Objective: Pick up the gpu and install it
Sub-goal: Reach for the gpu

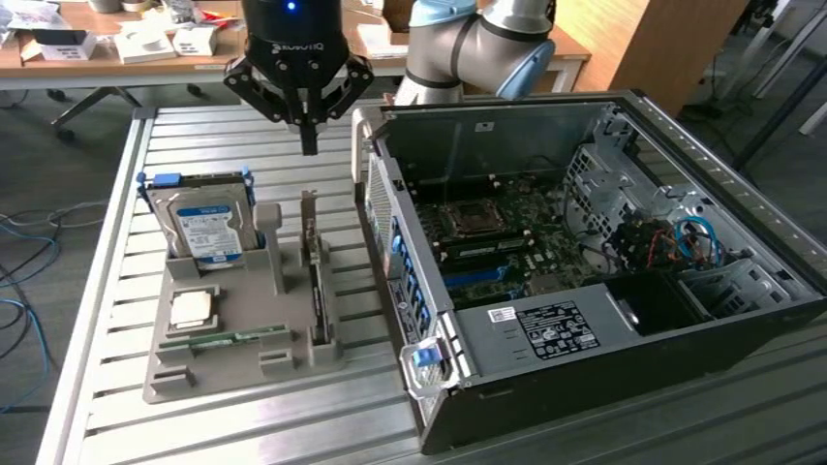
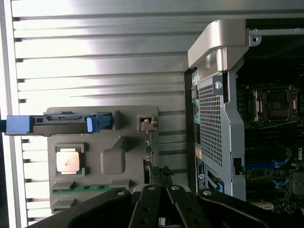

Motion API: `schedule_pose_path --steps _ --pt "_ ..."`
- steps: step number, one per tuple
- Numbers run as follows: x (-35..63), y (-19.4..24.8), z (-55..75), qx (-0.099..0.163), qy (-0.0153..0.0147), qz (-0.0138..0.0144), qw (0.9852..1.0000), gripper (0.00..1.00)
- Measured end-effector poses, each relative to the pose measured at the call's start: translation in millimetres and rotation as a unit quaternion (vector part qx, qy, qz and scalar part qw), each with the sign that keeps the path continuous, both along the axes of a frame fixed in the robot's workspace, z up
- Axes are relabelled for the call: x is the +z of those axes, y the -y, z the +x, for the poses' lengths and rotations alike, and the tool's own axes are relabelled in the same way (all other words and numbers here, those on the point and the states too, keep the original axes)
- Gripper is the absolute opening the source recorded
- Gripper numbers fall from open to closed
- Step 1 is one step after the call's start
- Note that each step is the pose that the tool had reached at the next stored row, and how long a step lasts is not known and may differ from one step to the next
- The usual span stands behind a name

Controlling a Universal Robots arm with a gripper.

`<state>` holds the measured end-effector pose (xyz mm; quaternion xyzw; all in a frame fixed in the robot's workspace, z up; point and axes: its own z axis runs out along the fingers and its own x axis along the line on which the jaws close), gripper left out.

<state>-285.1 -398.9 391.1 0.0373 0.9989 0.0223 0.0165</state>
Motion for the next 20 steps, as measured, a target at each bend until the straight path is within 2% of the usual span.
schedule_pose_path --steps 5,8,20 --pt "0.0 0.0 -0.1 0.000 0.0000 0.0000 1.0000 0.11" --pt "0.1 2.6 -0.2 0.000 -0.0001 -0.0001 1.0000 0.11" --pt "0.0 27.4 -1.6 0.000 0.0000 0.0000 1.0000 0.11"
